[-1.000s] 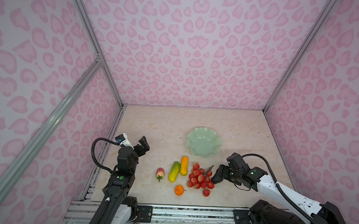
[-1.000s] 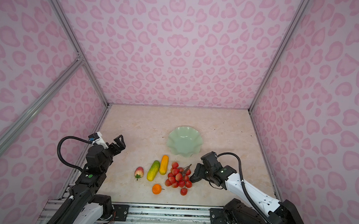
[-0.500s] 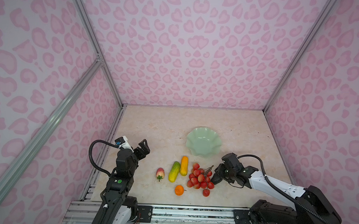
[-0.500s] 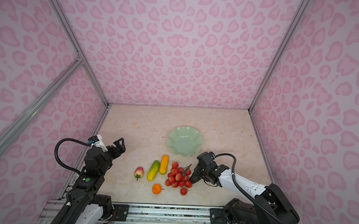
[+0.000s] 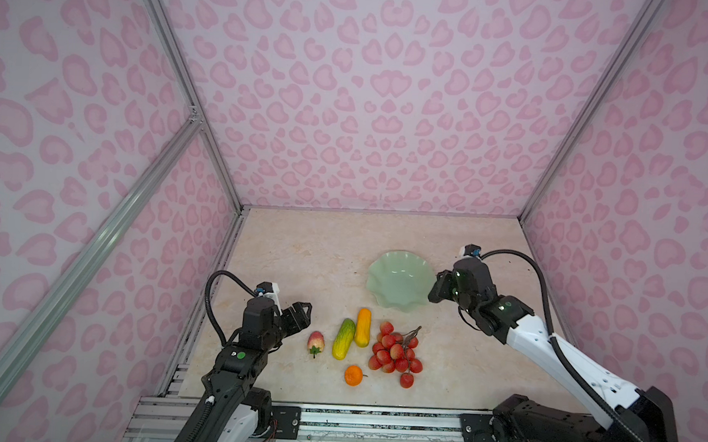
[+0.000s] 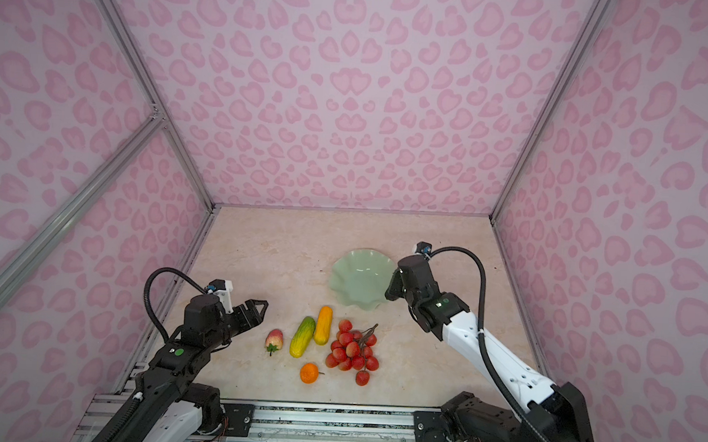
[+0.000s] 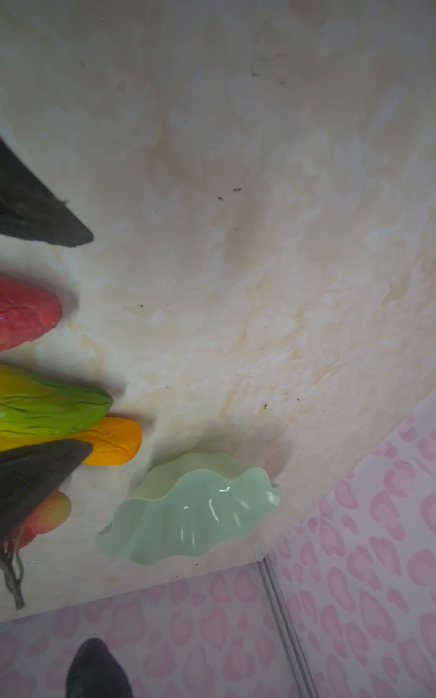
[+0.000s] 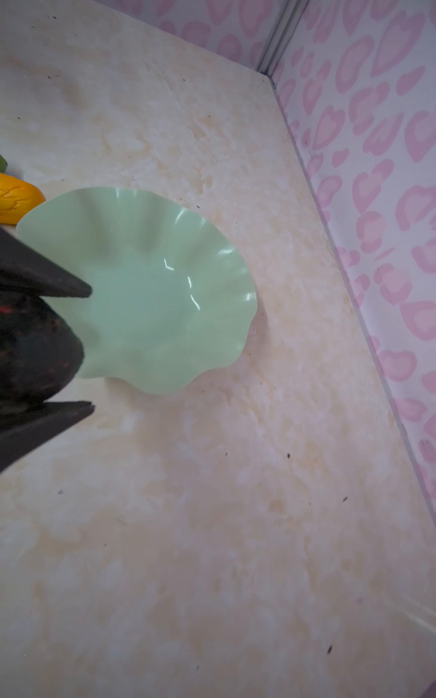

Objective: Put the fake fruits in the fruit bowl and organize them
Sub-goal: 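Carry the avocado into the bowl while the left gripper reaches the red pear, then lift the red pear with the left gripper and place it in the bowl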

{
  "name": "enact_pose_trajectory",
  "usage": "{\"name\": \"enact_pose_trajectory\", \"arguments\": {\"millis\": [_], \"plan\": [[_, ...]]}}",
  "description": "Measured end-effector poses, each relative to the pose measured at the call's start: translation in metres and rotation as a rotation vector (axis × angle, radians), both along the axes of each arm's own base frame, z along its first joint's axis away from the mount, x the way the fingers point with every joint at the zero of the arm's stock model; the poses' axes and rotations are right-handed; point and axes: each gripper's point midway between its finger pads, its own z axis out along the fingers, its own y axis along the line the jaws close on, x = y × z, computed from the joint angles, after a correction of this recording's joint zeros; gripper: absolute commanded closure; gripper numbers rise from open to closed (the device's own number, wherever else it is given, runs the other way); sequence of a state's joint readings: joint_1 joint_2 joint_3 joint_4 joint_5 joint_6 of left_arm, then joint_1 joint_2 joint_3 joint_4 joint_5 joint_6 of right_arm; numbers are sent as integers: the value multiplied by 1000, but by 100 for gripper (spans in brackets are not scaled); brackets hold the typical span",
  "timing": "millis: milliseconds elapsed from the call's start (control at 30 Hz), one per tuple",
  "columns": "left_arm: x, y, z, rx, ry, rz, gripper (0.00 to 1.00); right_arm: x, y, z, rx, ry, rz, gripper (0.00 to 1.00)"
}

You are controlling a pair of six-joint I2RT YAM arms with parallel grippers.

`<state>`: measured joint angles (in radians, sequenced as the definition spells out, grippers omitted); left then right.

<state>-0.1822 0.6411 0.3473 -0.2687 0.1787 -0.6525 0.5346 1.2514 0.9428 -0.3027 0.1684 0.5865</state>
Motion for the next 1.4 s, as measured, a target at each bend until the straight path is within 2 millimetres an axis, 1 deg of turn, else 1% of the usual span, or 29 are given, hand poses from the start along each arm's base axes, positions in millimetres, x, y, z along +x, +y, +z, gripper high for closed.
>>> {"name": "enact_pose_trajectory", "arguments": {"millis": [67, 100, 167, 200, 267, 367, 500, 633, 800, 867, 933, 967, 1033, 1067, 1100, 1133, 1200, 1267, 1333, 1400], "plan": [[-10, -4, -13, -17, 39, -11, 20, 26, 24, 5, -16, 4, 73, 61], [-15, -6, -17, -23, 52, -14, 20, 37, 35, 3, -25, 13, 106, 61], [-21, -10, -22, -37, 64, -28, 21, 57, 55, -8, -46, 39, 166, 61], [-24, -11, -23, -41, 67, -31, 21, 65, 61, -12, -53, 44, 183, 62], [-30, -12, -28, -47, 78, -39, 21, 79, 74, -39, -72, 99, 230, 63], [-35, -13, -33, -51, 90, -40, 21, 90, 76, -71, -92, 164, 242, 63], [-38, -15, -39, -52, 112, -53, 21, 100, 78, -98, -94, 219, 259, 63], [-41, -17, -44, -46, 137, -67, 22, 96, 83, -121, -94, 269, 285, 60], [-44, -20, -51, -42, 161, -81, 21, 93, 86, -138, -85, 311, 300, 45], [-46, -20, -55, -39, 175, -83, 21, 92, 87, -142, -77, 324, 296, 37], [-47, -20, -58, -36, 187, -88, 21, 93, 86, -139, -69, 318, 292, 30], [-48, -21, -59, -33, 192, -91, 21, 93, 85, -132, -62, 305, 291, 27], [-47, -23, -61, -30, 201, -100, 21, 94, 82, -112, -41, 264, 282, 21], [-48, -24, -63, -27, 208, -103, 21, 95, 80, -102, -33, 242, 279, 20], [-48, -25, -66, -22, 219, -108, 22, 97, 77, -87, -22, 203, 269, 19], [-49, -26, -69, -14, 231, -111, 25, 99, 74, -73, -9, 166, 259, 18], [-50, -27, -75, 1, 256, -117, 34, 100, 66, -51, 9, 109, 233, 17], [-48, -31, -76, 2, 265, -133, 41, 100, 59, -34, 30, 62, 214, 16], [-44, -36, -75, 17, 265, -151, 48, 95, 51, -29, 42, 45, 194, 15], [-42, -39, -75, 24, 265, -160, 54, 92, 46, -28, 52, 42, 181, 15]]}}
